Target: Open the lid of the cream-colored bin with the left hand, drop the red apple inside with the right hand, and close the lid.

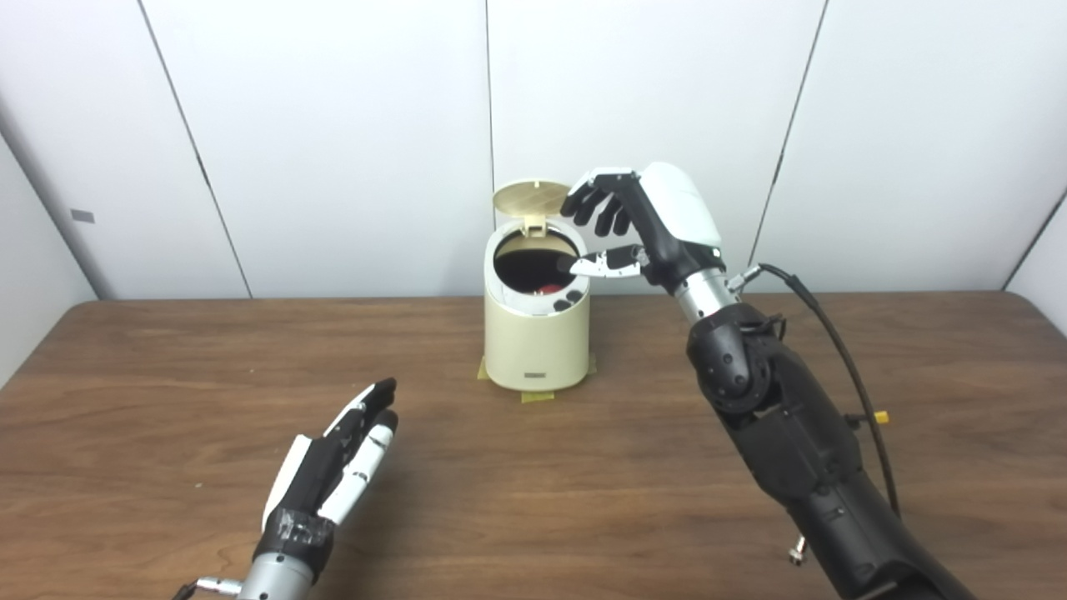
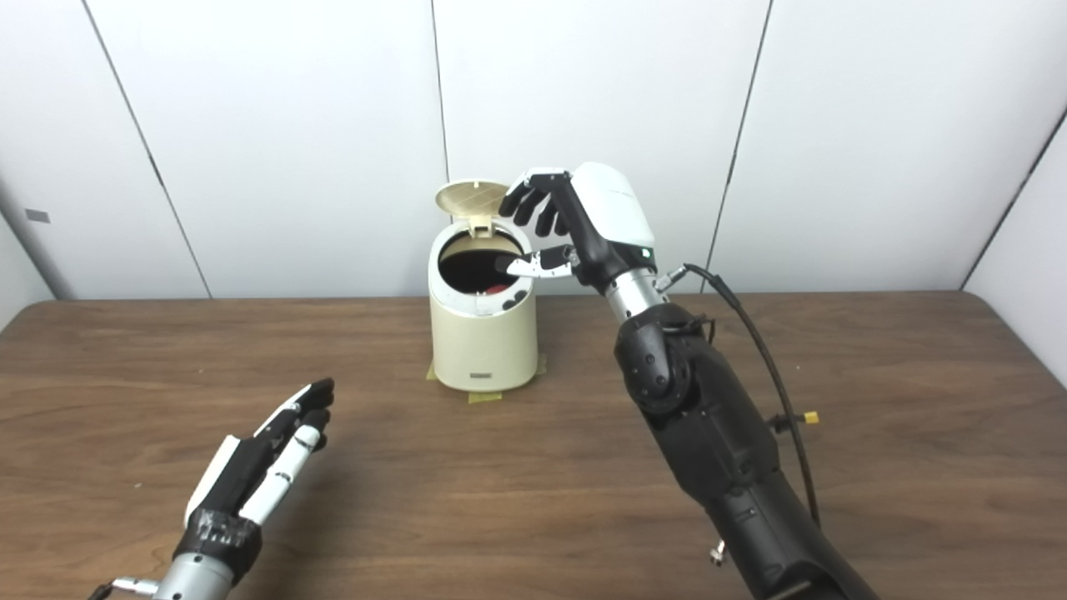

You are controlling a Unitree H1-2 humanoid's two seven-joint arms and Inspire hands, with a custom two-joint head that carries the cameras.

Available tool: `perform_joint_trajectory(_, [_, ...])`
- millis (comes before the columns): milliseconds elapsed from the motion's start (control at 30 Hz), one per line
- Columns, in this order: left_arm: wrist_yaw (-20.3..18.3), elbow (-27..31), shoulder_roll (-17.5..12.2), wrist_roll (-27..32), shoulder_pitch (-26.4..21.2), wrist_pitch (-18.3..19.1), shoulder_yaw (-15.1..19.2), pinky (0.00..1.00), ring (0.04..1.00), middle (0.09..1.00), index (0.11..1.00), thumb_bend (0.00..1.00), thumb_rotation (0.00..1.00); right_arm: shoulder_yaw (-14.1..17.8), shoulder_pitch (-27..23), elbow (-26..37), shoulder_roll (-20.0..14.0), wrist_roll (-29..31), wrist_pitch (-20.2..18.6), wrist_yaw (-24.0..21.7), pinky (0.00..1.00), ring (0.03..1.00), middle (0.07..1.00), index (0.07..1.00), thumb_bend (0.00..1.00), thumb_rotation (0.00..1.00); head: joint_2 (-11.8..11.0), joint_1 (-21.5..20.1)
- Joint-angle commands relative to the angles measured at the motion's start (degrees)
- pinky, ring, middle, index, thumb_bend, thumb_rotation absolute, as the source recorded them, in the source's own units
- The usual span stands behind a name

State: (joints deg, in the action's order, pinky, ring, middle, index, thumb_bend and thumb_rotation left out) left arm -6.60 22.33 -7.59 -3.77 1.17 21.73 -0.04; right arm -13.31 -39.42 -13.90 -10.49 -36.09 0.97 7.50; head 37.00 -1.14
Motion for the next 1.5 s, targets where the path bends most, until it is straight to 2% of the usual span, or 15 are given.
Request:
perform_joint_trajectory(0, [0.7, 0.0, 0.3, 1.2, -2.5, -1.8, 0.9, 0.91, 0.942, 0.943, 0.925, 0.39, 0.75, 1.6, -0.6, 3.8, -1.0, 1.5, -1.1, -1.1, 0.32, 0.413, 0.499, 0.545, 0.5, 0.0, 0.1, -0.1])
perform_joint_trajectory(67, [0.6, -0.8, 0.2, 1.9, -3.0, -2.3, 1.5, 0.9, 0.936, 0.937, 0.924, 0.43, 0.76, 3.0, 1.1, 6.7, -1.0, 3.0, -3.5, -3.2, 0.32, 0.422, 0.499, 0.557, 0.49, 0.0, 0.0, 0.0])
perform_joint_trajectory(200, [0.8, -1.7, 0.5, 3.6, -4.5, -1.5, 3.1, 0.91, 0.933, 0.935, 0.929, 0.47, 0.76, 5.8, 4.6, 12.8, -0.8, 6.9, -9.4, -7.4, 0.41, 0.427, 0.49, 0.529, 0.51, 0.0, 0.0, 0.1])
perform_joint_trajectory(267, [1.3, -2.0, 1.0, 4.3, -5.6, -0.8, 3.9, 0.91, 0.933, 0.936, 0.927, 0.48, 0.74, 7.1, 6.5, 16.2, -1.1, 8.8, -13.4, -10.0, 0.43, 0.505, 0.483, 0.511, 0.52, 0.01, 0.0, 0.1])
perform_joint_trajectory(300, [1.6, -2.1, 1.2, 4.4, -6.1, -0.7, 4.3, 0.9, 0.924, 0.931, 0.921, 0.46, 0.74, 7.9, 7.8, 18.1, -1.2, 10.2, -15.4, -11.3, 0.49, 0.573, 0.581, 0.503, 0.51, 0.1, 0.0, 0.1])
perform_joint_trajectory(400, [2.3, -2.8, 1.8, 5.1, -7.7, -1.3, 5.1, 0.89, 0.918, 0.927, 0.92, 0.44, 0.73, 10.4, 11.2, 21.1, -0.8, 14.4, -16.7, -12.3, 0.54, 0.641, 0.679, 0.498, 0.5, 0.16, -0.3, 0.7])
perform_joint_trajectory(433, [2.7, -3.1, 1.9, 5.1, -8.6, -1.4, 5.2, 0.88, 0.911, 0.924, 0.917, 0.44, 0.73, 11.6, 12.8, 21.7, -0.1, 15.9, -16.5, -11.6, 0.55, 0.658, 0.704, 0.613, 0.52, 0.33, -0.3, 0.8])
perform_joint_trajectory(500, [2.9, -4.0, 1.7, 4.9, -10.6, -1.7, 5.2, 0.88, 0.91, 0.929, 0.923, 0.44, 0.75, 14.2, 16.0, 23.3, 1.9, 19.6, -17.3, -10.8, 0.6, 0.705, 0.767, 0.786, 0.57, 0.54, -0.5, 0.9])
perform_joint_trajectory(600, [3.2, -5.4, 0.9, 4.0, -14.3, -1.6, 5.1, 0.86, 0.908, 0.931, 0.932, 0.41, 0.79, 17.5, 20.4, 24.9, 4.0, 26.4, -17.1, -11.6, 0.74, 0.819, 0.881, 0.956, 0.52, 0.73, -0.7, 0.6])
perform_joint_trajectory(700, [3.5, -6.2, 0.6, 3.6, -17.9, 0.1, 5.0, 0.86, 0.908, 0.925, 0.927, 0.41, 0.8, 19.5, 23.6, 25.8, 5.7, 30.9, -16.8, -11.2, 0.83, 0.887, 0.931, 0.988, 0.54, 0.87, -0.7, 0.6])
perform_joint_trajectory(767, [3.6, -7.4, 0.6, 3.7, -20.3, 0.1, 5.1, 0.87, 0.908, 0.922, 0.923, 0.42, 0.79, 20.2, 25.5, 26.4, 6.6, 32.7, -16.3, -10.6, 0.85, 0.904, 0.941, 0.978, 0.56, 0.9, -0.9, 0.7])
perform_joint_trajectory(900, [3.1, -10.7, 0.2, 3.7, -25.6, -0.8, 4.5, 0.87, 0.915, 0.923, 0.92, 0.46, 0.78, 20.6, 29.2, 27.1, 7.5, 34.4, -14.0, -9.8, 0.86, 0.914, 0.939, 0.958, 0.5, 0.89, -1.2, 0.8])
perform_joint_trajectory(1033, [3.4, -13.4, -0.1, 2.2, -30.2, -0.6, 3.4, 0.85, 0.902, 0.919, 0.911, 0.47, 0.78, 21.1, 31.7, 28.2, 8.6, 35.4, -13.5, -8.0, 0.86, 0.906, 0.922, 0.946, 0.55, 0.92, -1.5, 0.9])
perform_joint_trajectory(1233, [3.3, -18.4, -0.9, 0.8, -36.4, -1.1, 2.1, 0.85, 0.905, 0.92, 0.909, 0.45, 0.83, 22.2, 35.4, 26.7, 10.7, 37.5, -7.6, -5.8, 0.85, 0.89, 0.914, 0.935, 0.56, 0.99, -1.8, 1.4])
perform_joint_trajectory(1467, [0.9, -24.9, -4.5, -3.8, -43.3, -4.9, -3.0, 0.84, 0.894, 0.9, 0.904, 0.43, 0.88, 21.4, 38.0, 26.5, 12.2, 38.5, -5.3, -4.7, 0.82, 0.872, 0.888, 0.92, 0.53, 1.0, -2.2, 2.1])
